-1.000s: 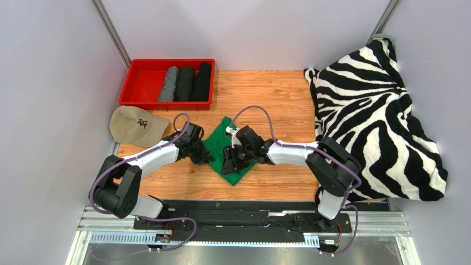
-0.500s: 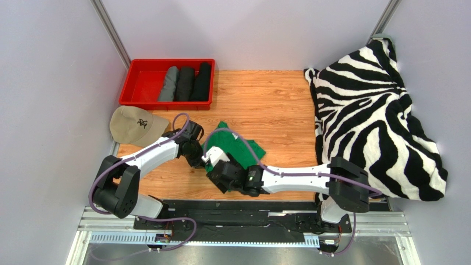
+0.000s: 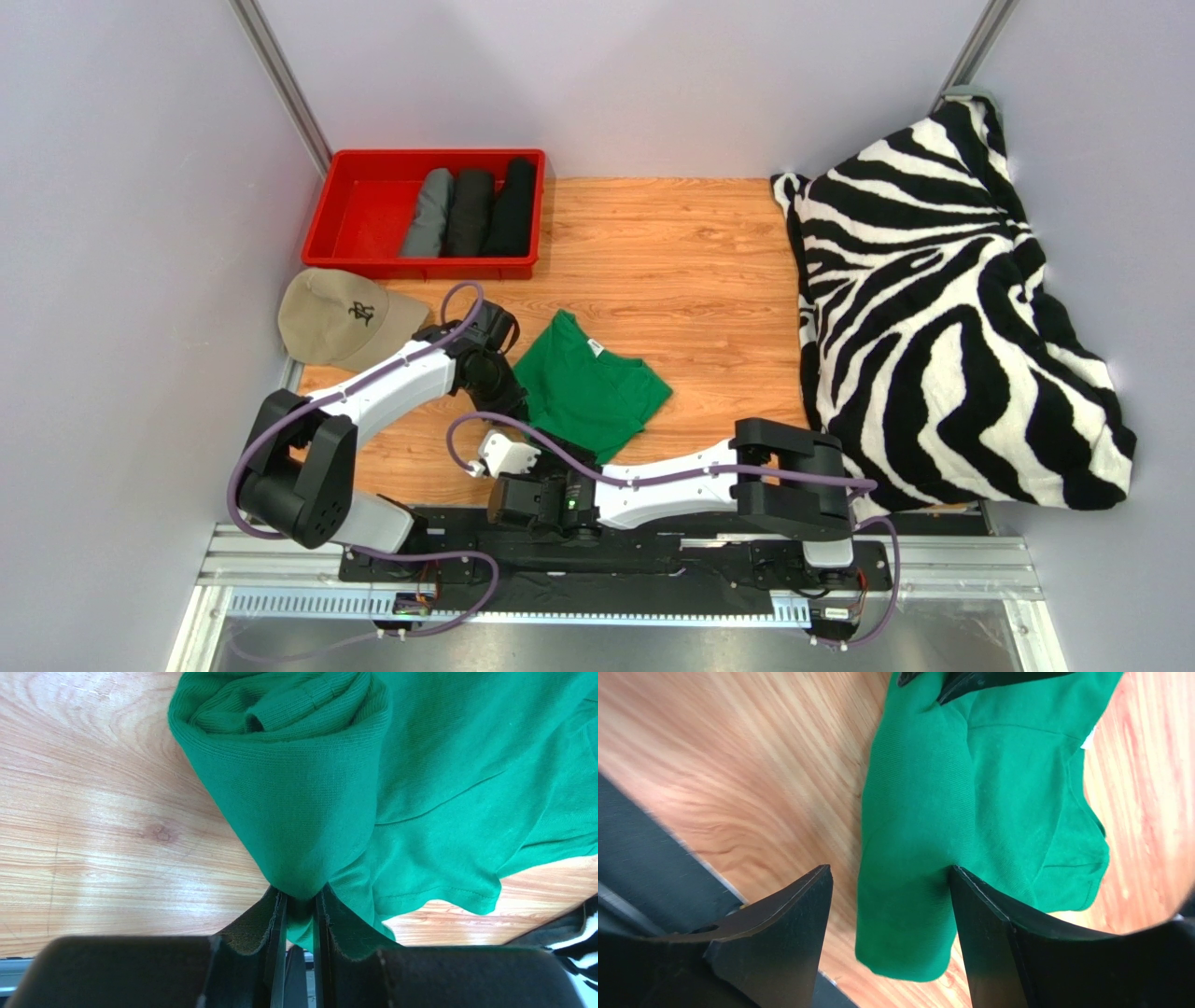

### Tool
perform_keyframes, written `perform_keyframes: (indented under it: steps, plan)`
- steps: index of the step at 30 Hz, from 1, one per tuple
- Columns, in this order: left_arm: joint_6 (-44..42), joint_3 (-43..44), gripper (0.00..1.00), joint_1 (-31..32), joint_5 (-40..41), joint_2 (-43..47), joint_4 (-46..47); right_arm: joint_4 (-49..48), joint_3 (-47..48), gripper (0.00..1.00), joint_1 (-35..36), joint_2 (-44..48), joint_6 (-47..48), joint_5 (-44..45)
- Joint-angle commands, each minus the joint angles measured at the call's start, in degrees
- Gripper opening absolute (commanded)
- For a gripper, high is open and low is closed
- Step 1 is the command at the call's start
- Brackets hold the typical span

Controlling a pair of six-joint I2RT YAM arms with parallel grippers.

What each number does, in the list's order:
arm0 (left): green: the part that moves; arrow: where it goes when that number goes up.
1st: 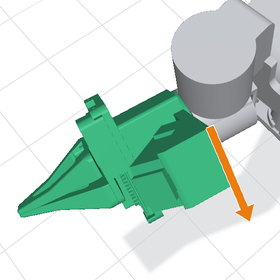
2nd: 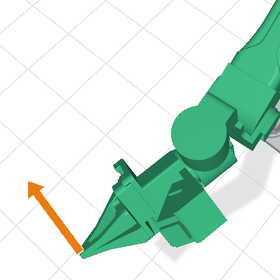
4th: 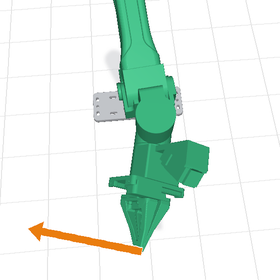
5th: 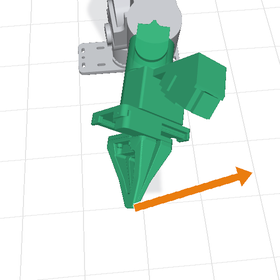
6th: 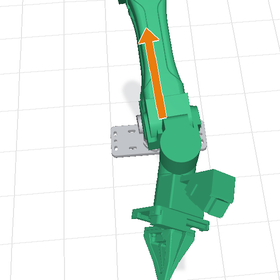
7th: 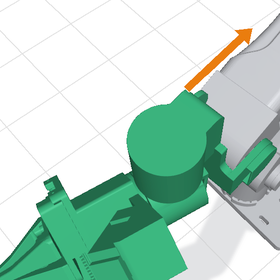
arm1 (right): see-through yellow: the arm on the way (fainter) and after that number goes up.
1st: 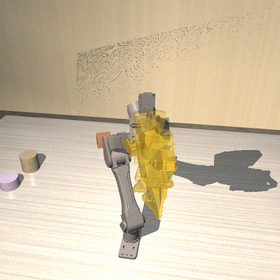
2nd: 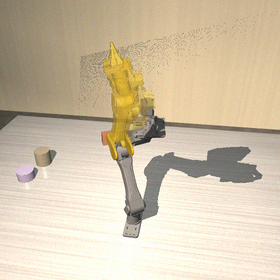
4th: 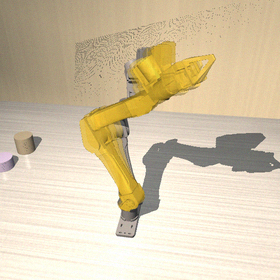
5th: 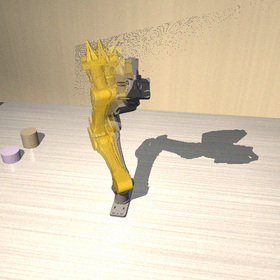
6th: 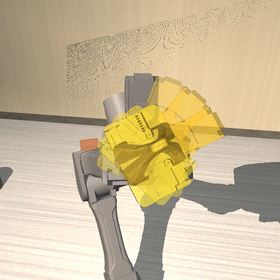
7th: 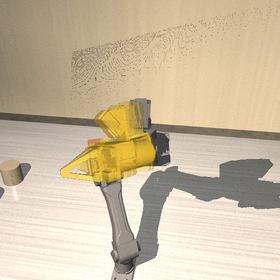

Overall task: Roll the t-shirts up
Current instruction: Roll the T-shirt to the center of the board.

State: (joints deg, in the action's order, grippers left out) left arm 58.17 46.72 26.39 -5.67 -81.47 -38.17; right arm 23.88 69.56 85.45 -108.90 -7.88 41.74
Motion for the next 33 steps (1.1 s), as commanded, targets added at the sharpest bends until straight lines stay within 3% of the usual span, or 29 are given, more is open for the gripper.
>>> perform_keyframes:
  steps: [1,5,9,12,18,22,27,33]
  plan:
    - [-1.57,2.32,0.23,0.33,0.57,-0.44,-1.73,1.61,1.46,0.67,-0.28,-2.63,-0.03,4.85]
    - [-2.27,2.50,0.26,0.24,0.22,-0.27,-1.47,0.47,-0.03,0.56,-1.51,-2.28,-1.26,2.92]
    - [-3.68,2.94,0.48,0.24,-0.30,0.35,-0.50,-2.16,-2.93,0.50,-4.41,2.27,-2.75,-5.40]
    - [-5.78,3.99,0.55,0.15,-0.13,1.49,0.12,-5.85,-6.71,0.49,-7.74,5.88,-3.89,-14.97]
    - [-8.16,5.49,0.62,-1.51,-0.13,5.70,0.64,-11.83,-12.07,0.46,-16.80,11.43,-7.06,-36.32]
    - [-9.22,1.73,0.64,-4.41,-2.85,9.83,4.06,-14.91,-14.80,0.46,-22.07,12.48,-9.08,-48.74]
    - [-7.64,-5.13,0.65,-4.60,-7.15,14.23,13.98,-19.82,-16.82,0.45,-29.54,10.74,-13.55,-63.06]
    - [-2.46,-13.05,0.66,-4.60,-9.53,13.36,24.80,-26.23,-18.84,0.44,-36.22,6.78,-18.75,-74.51]
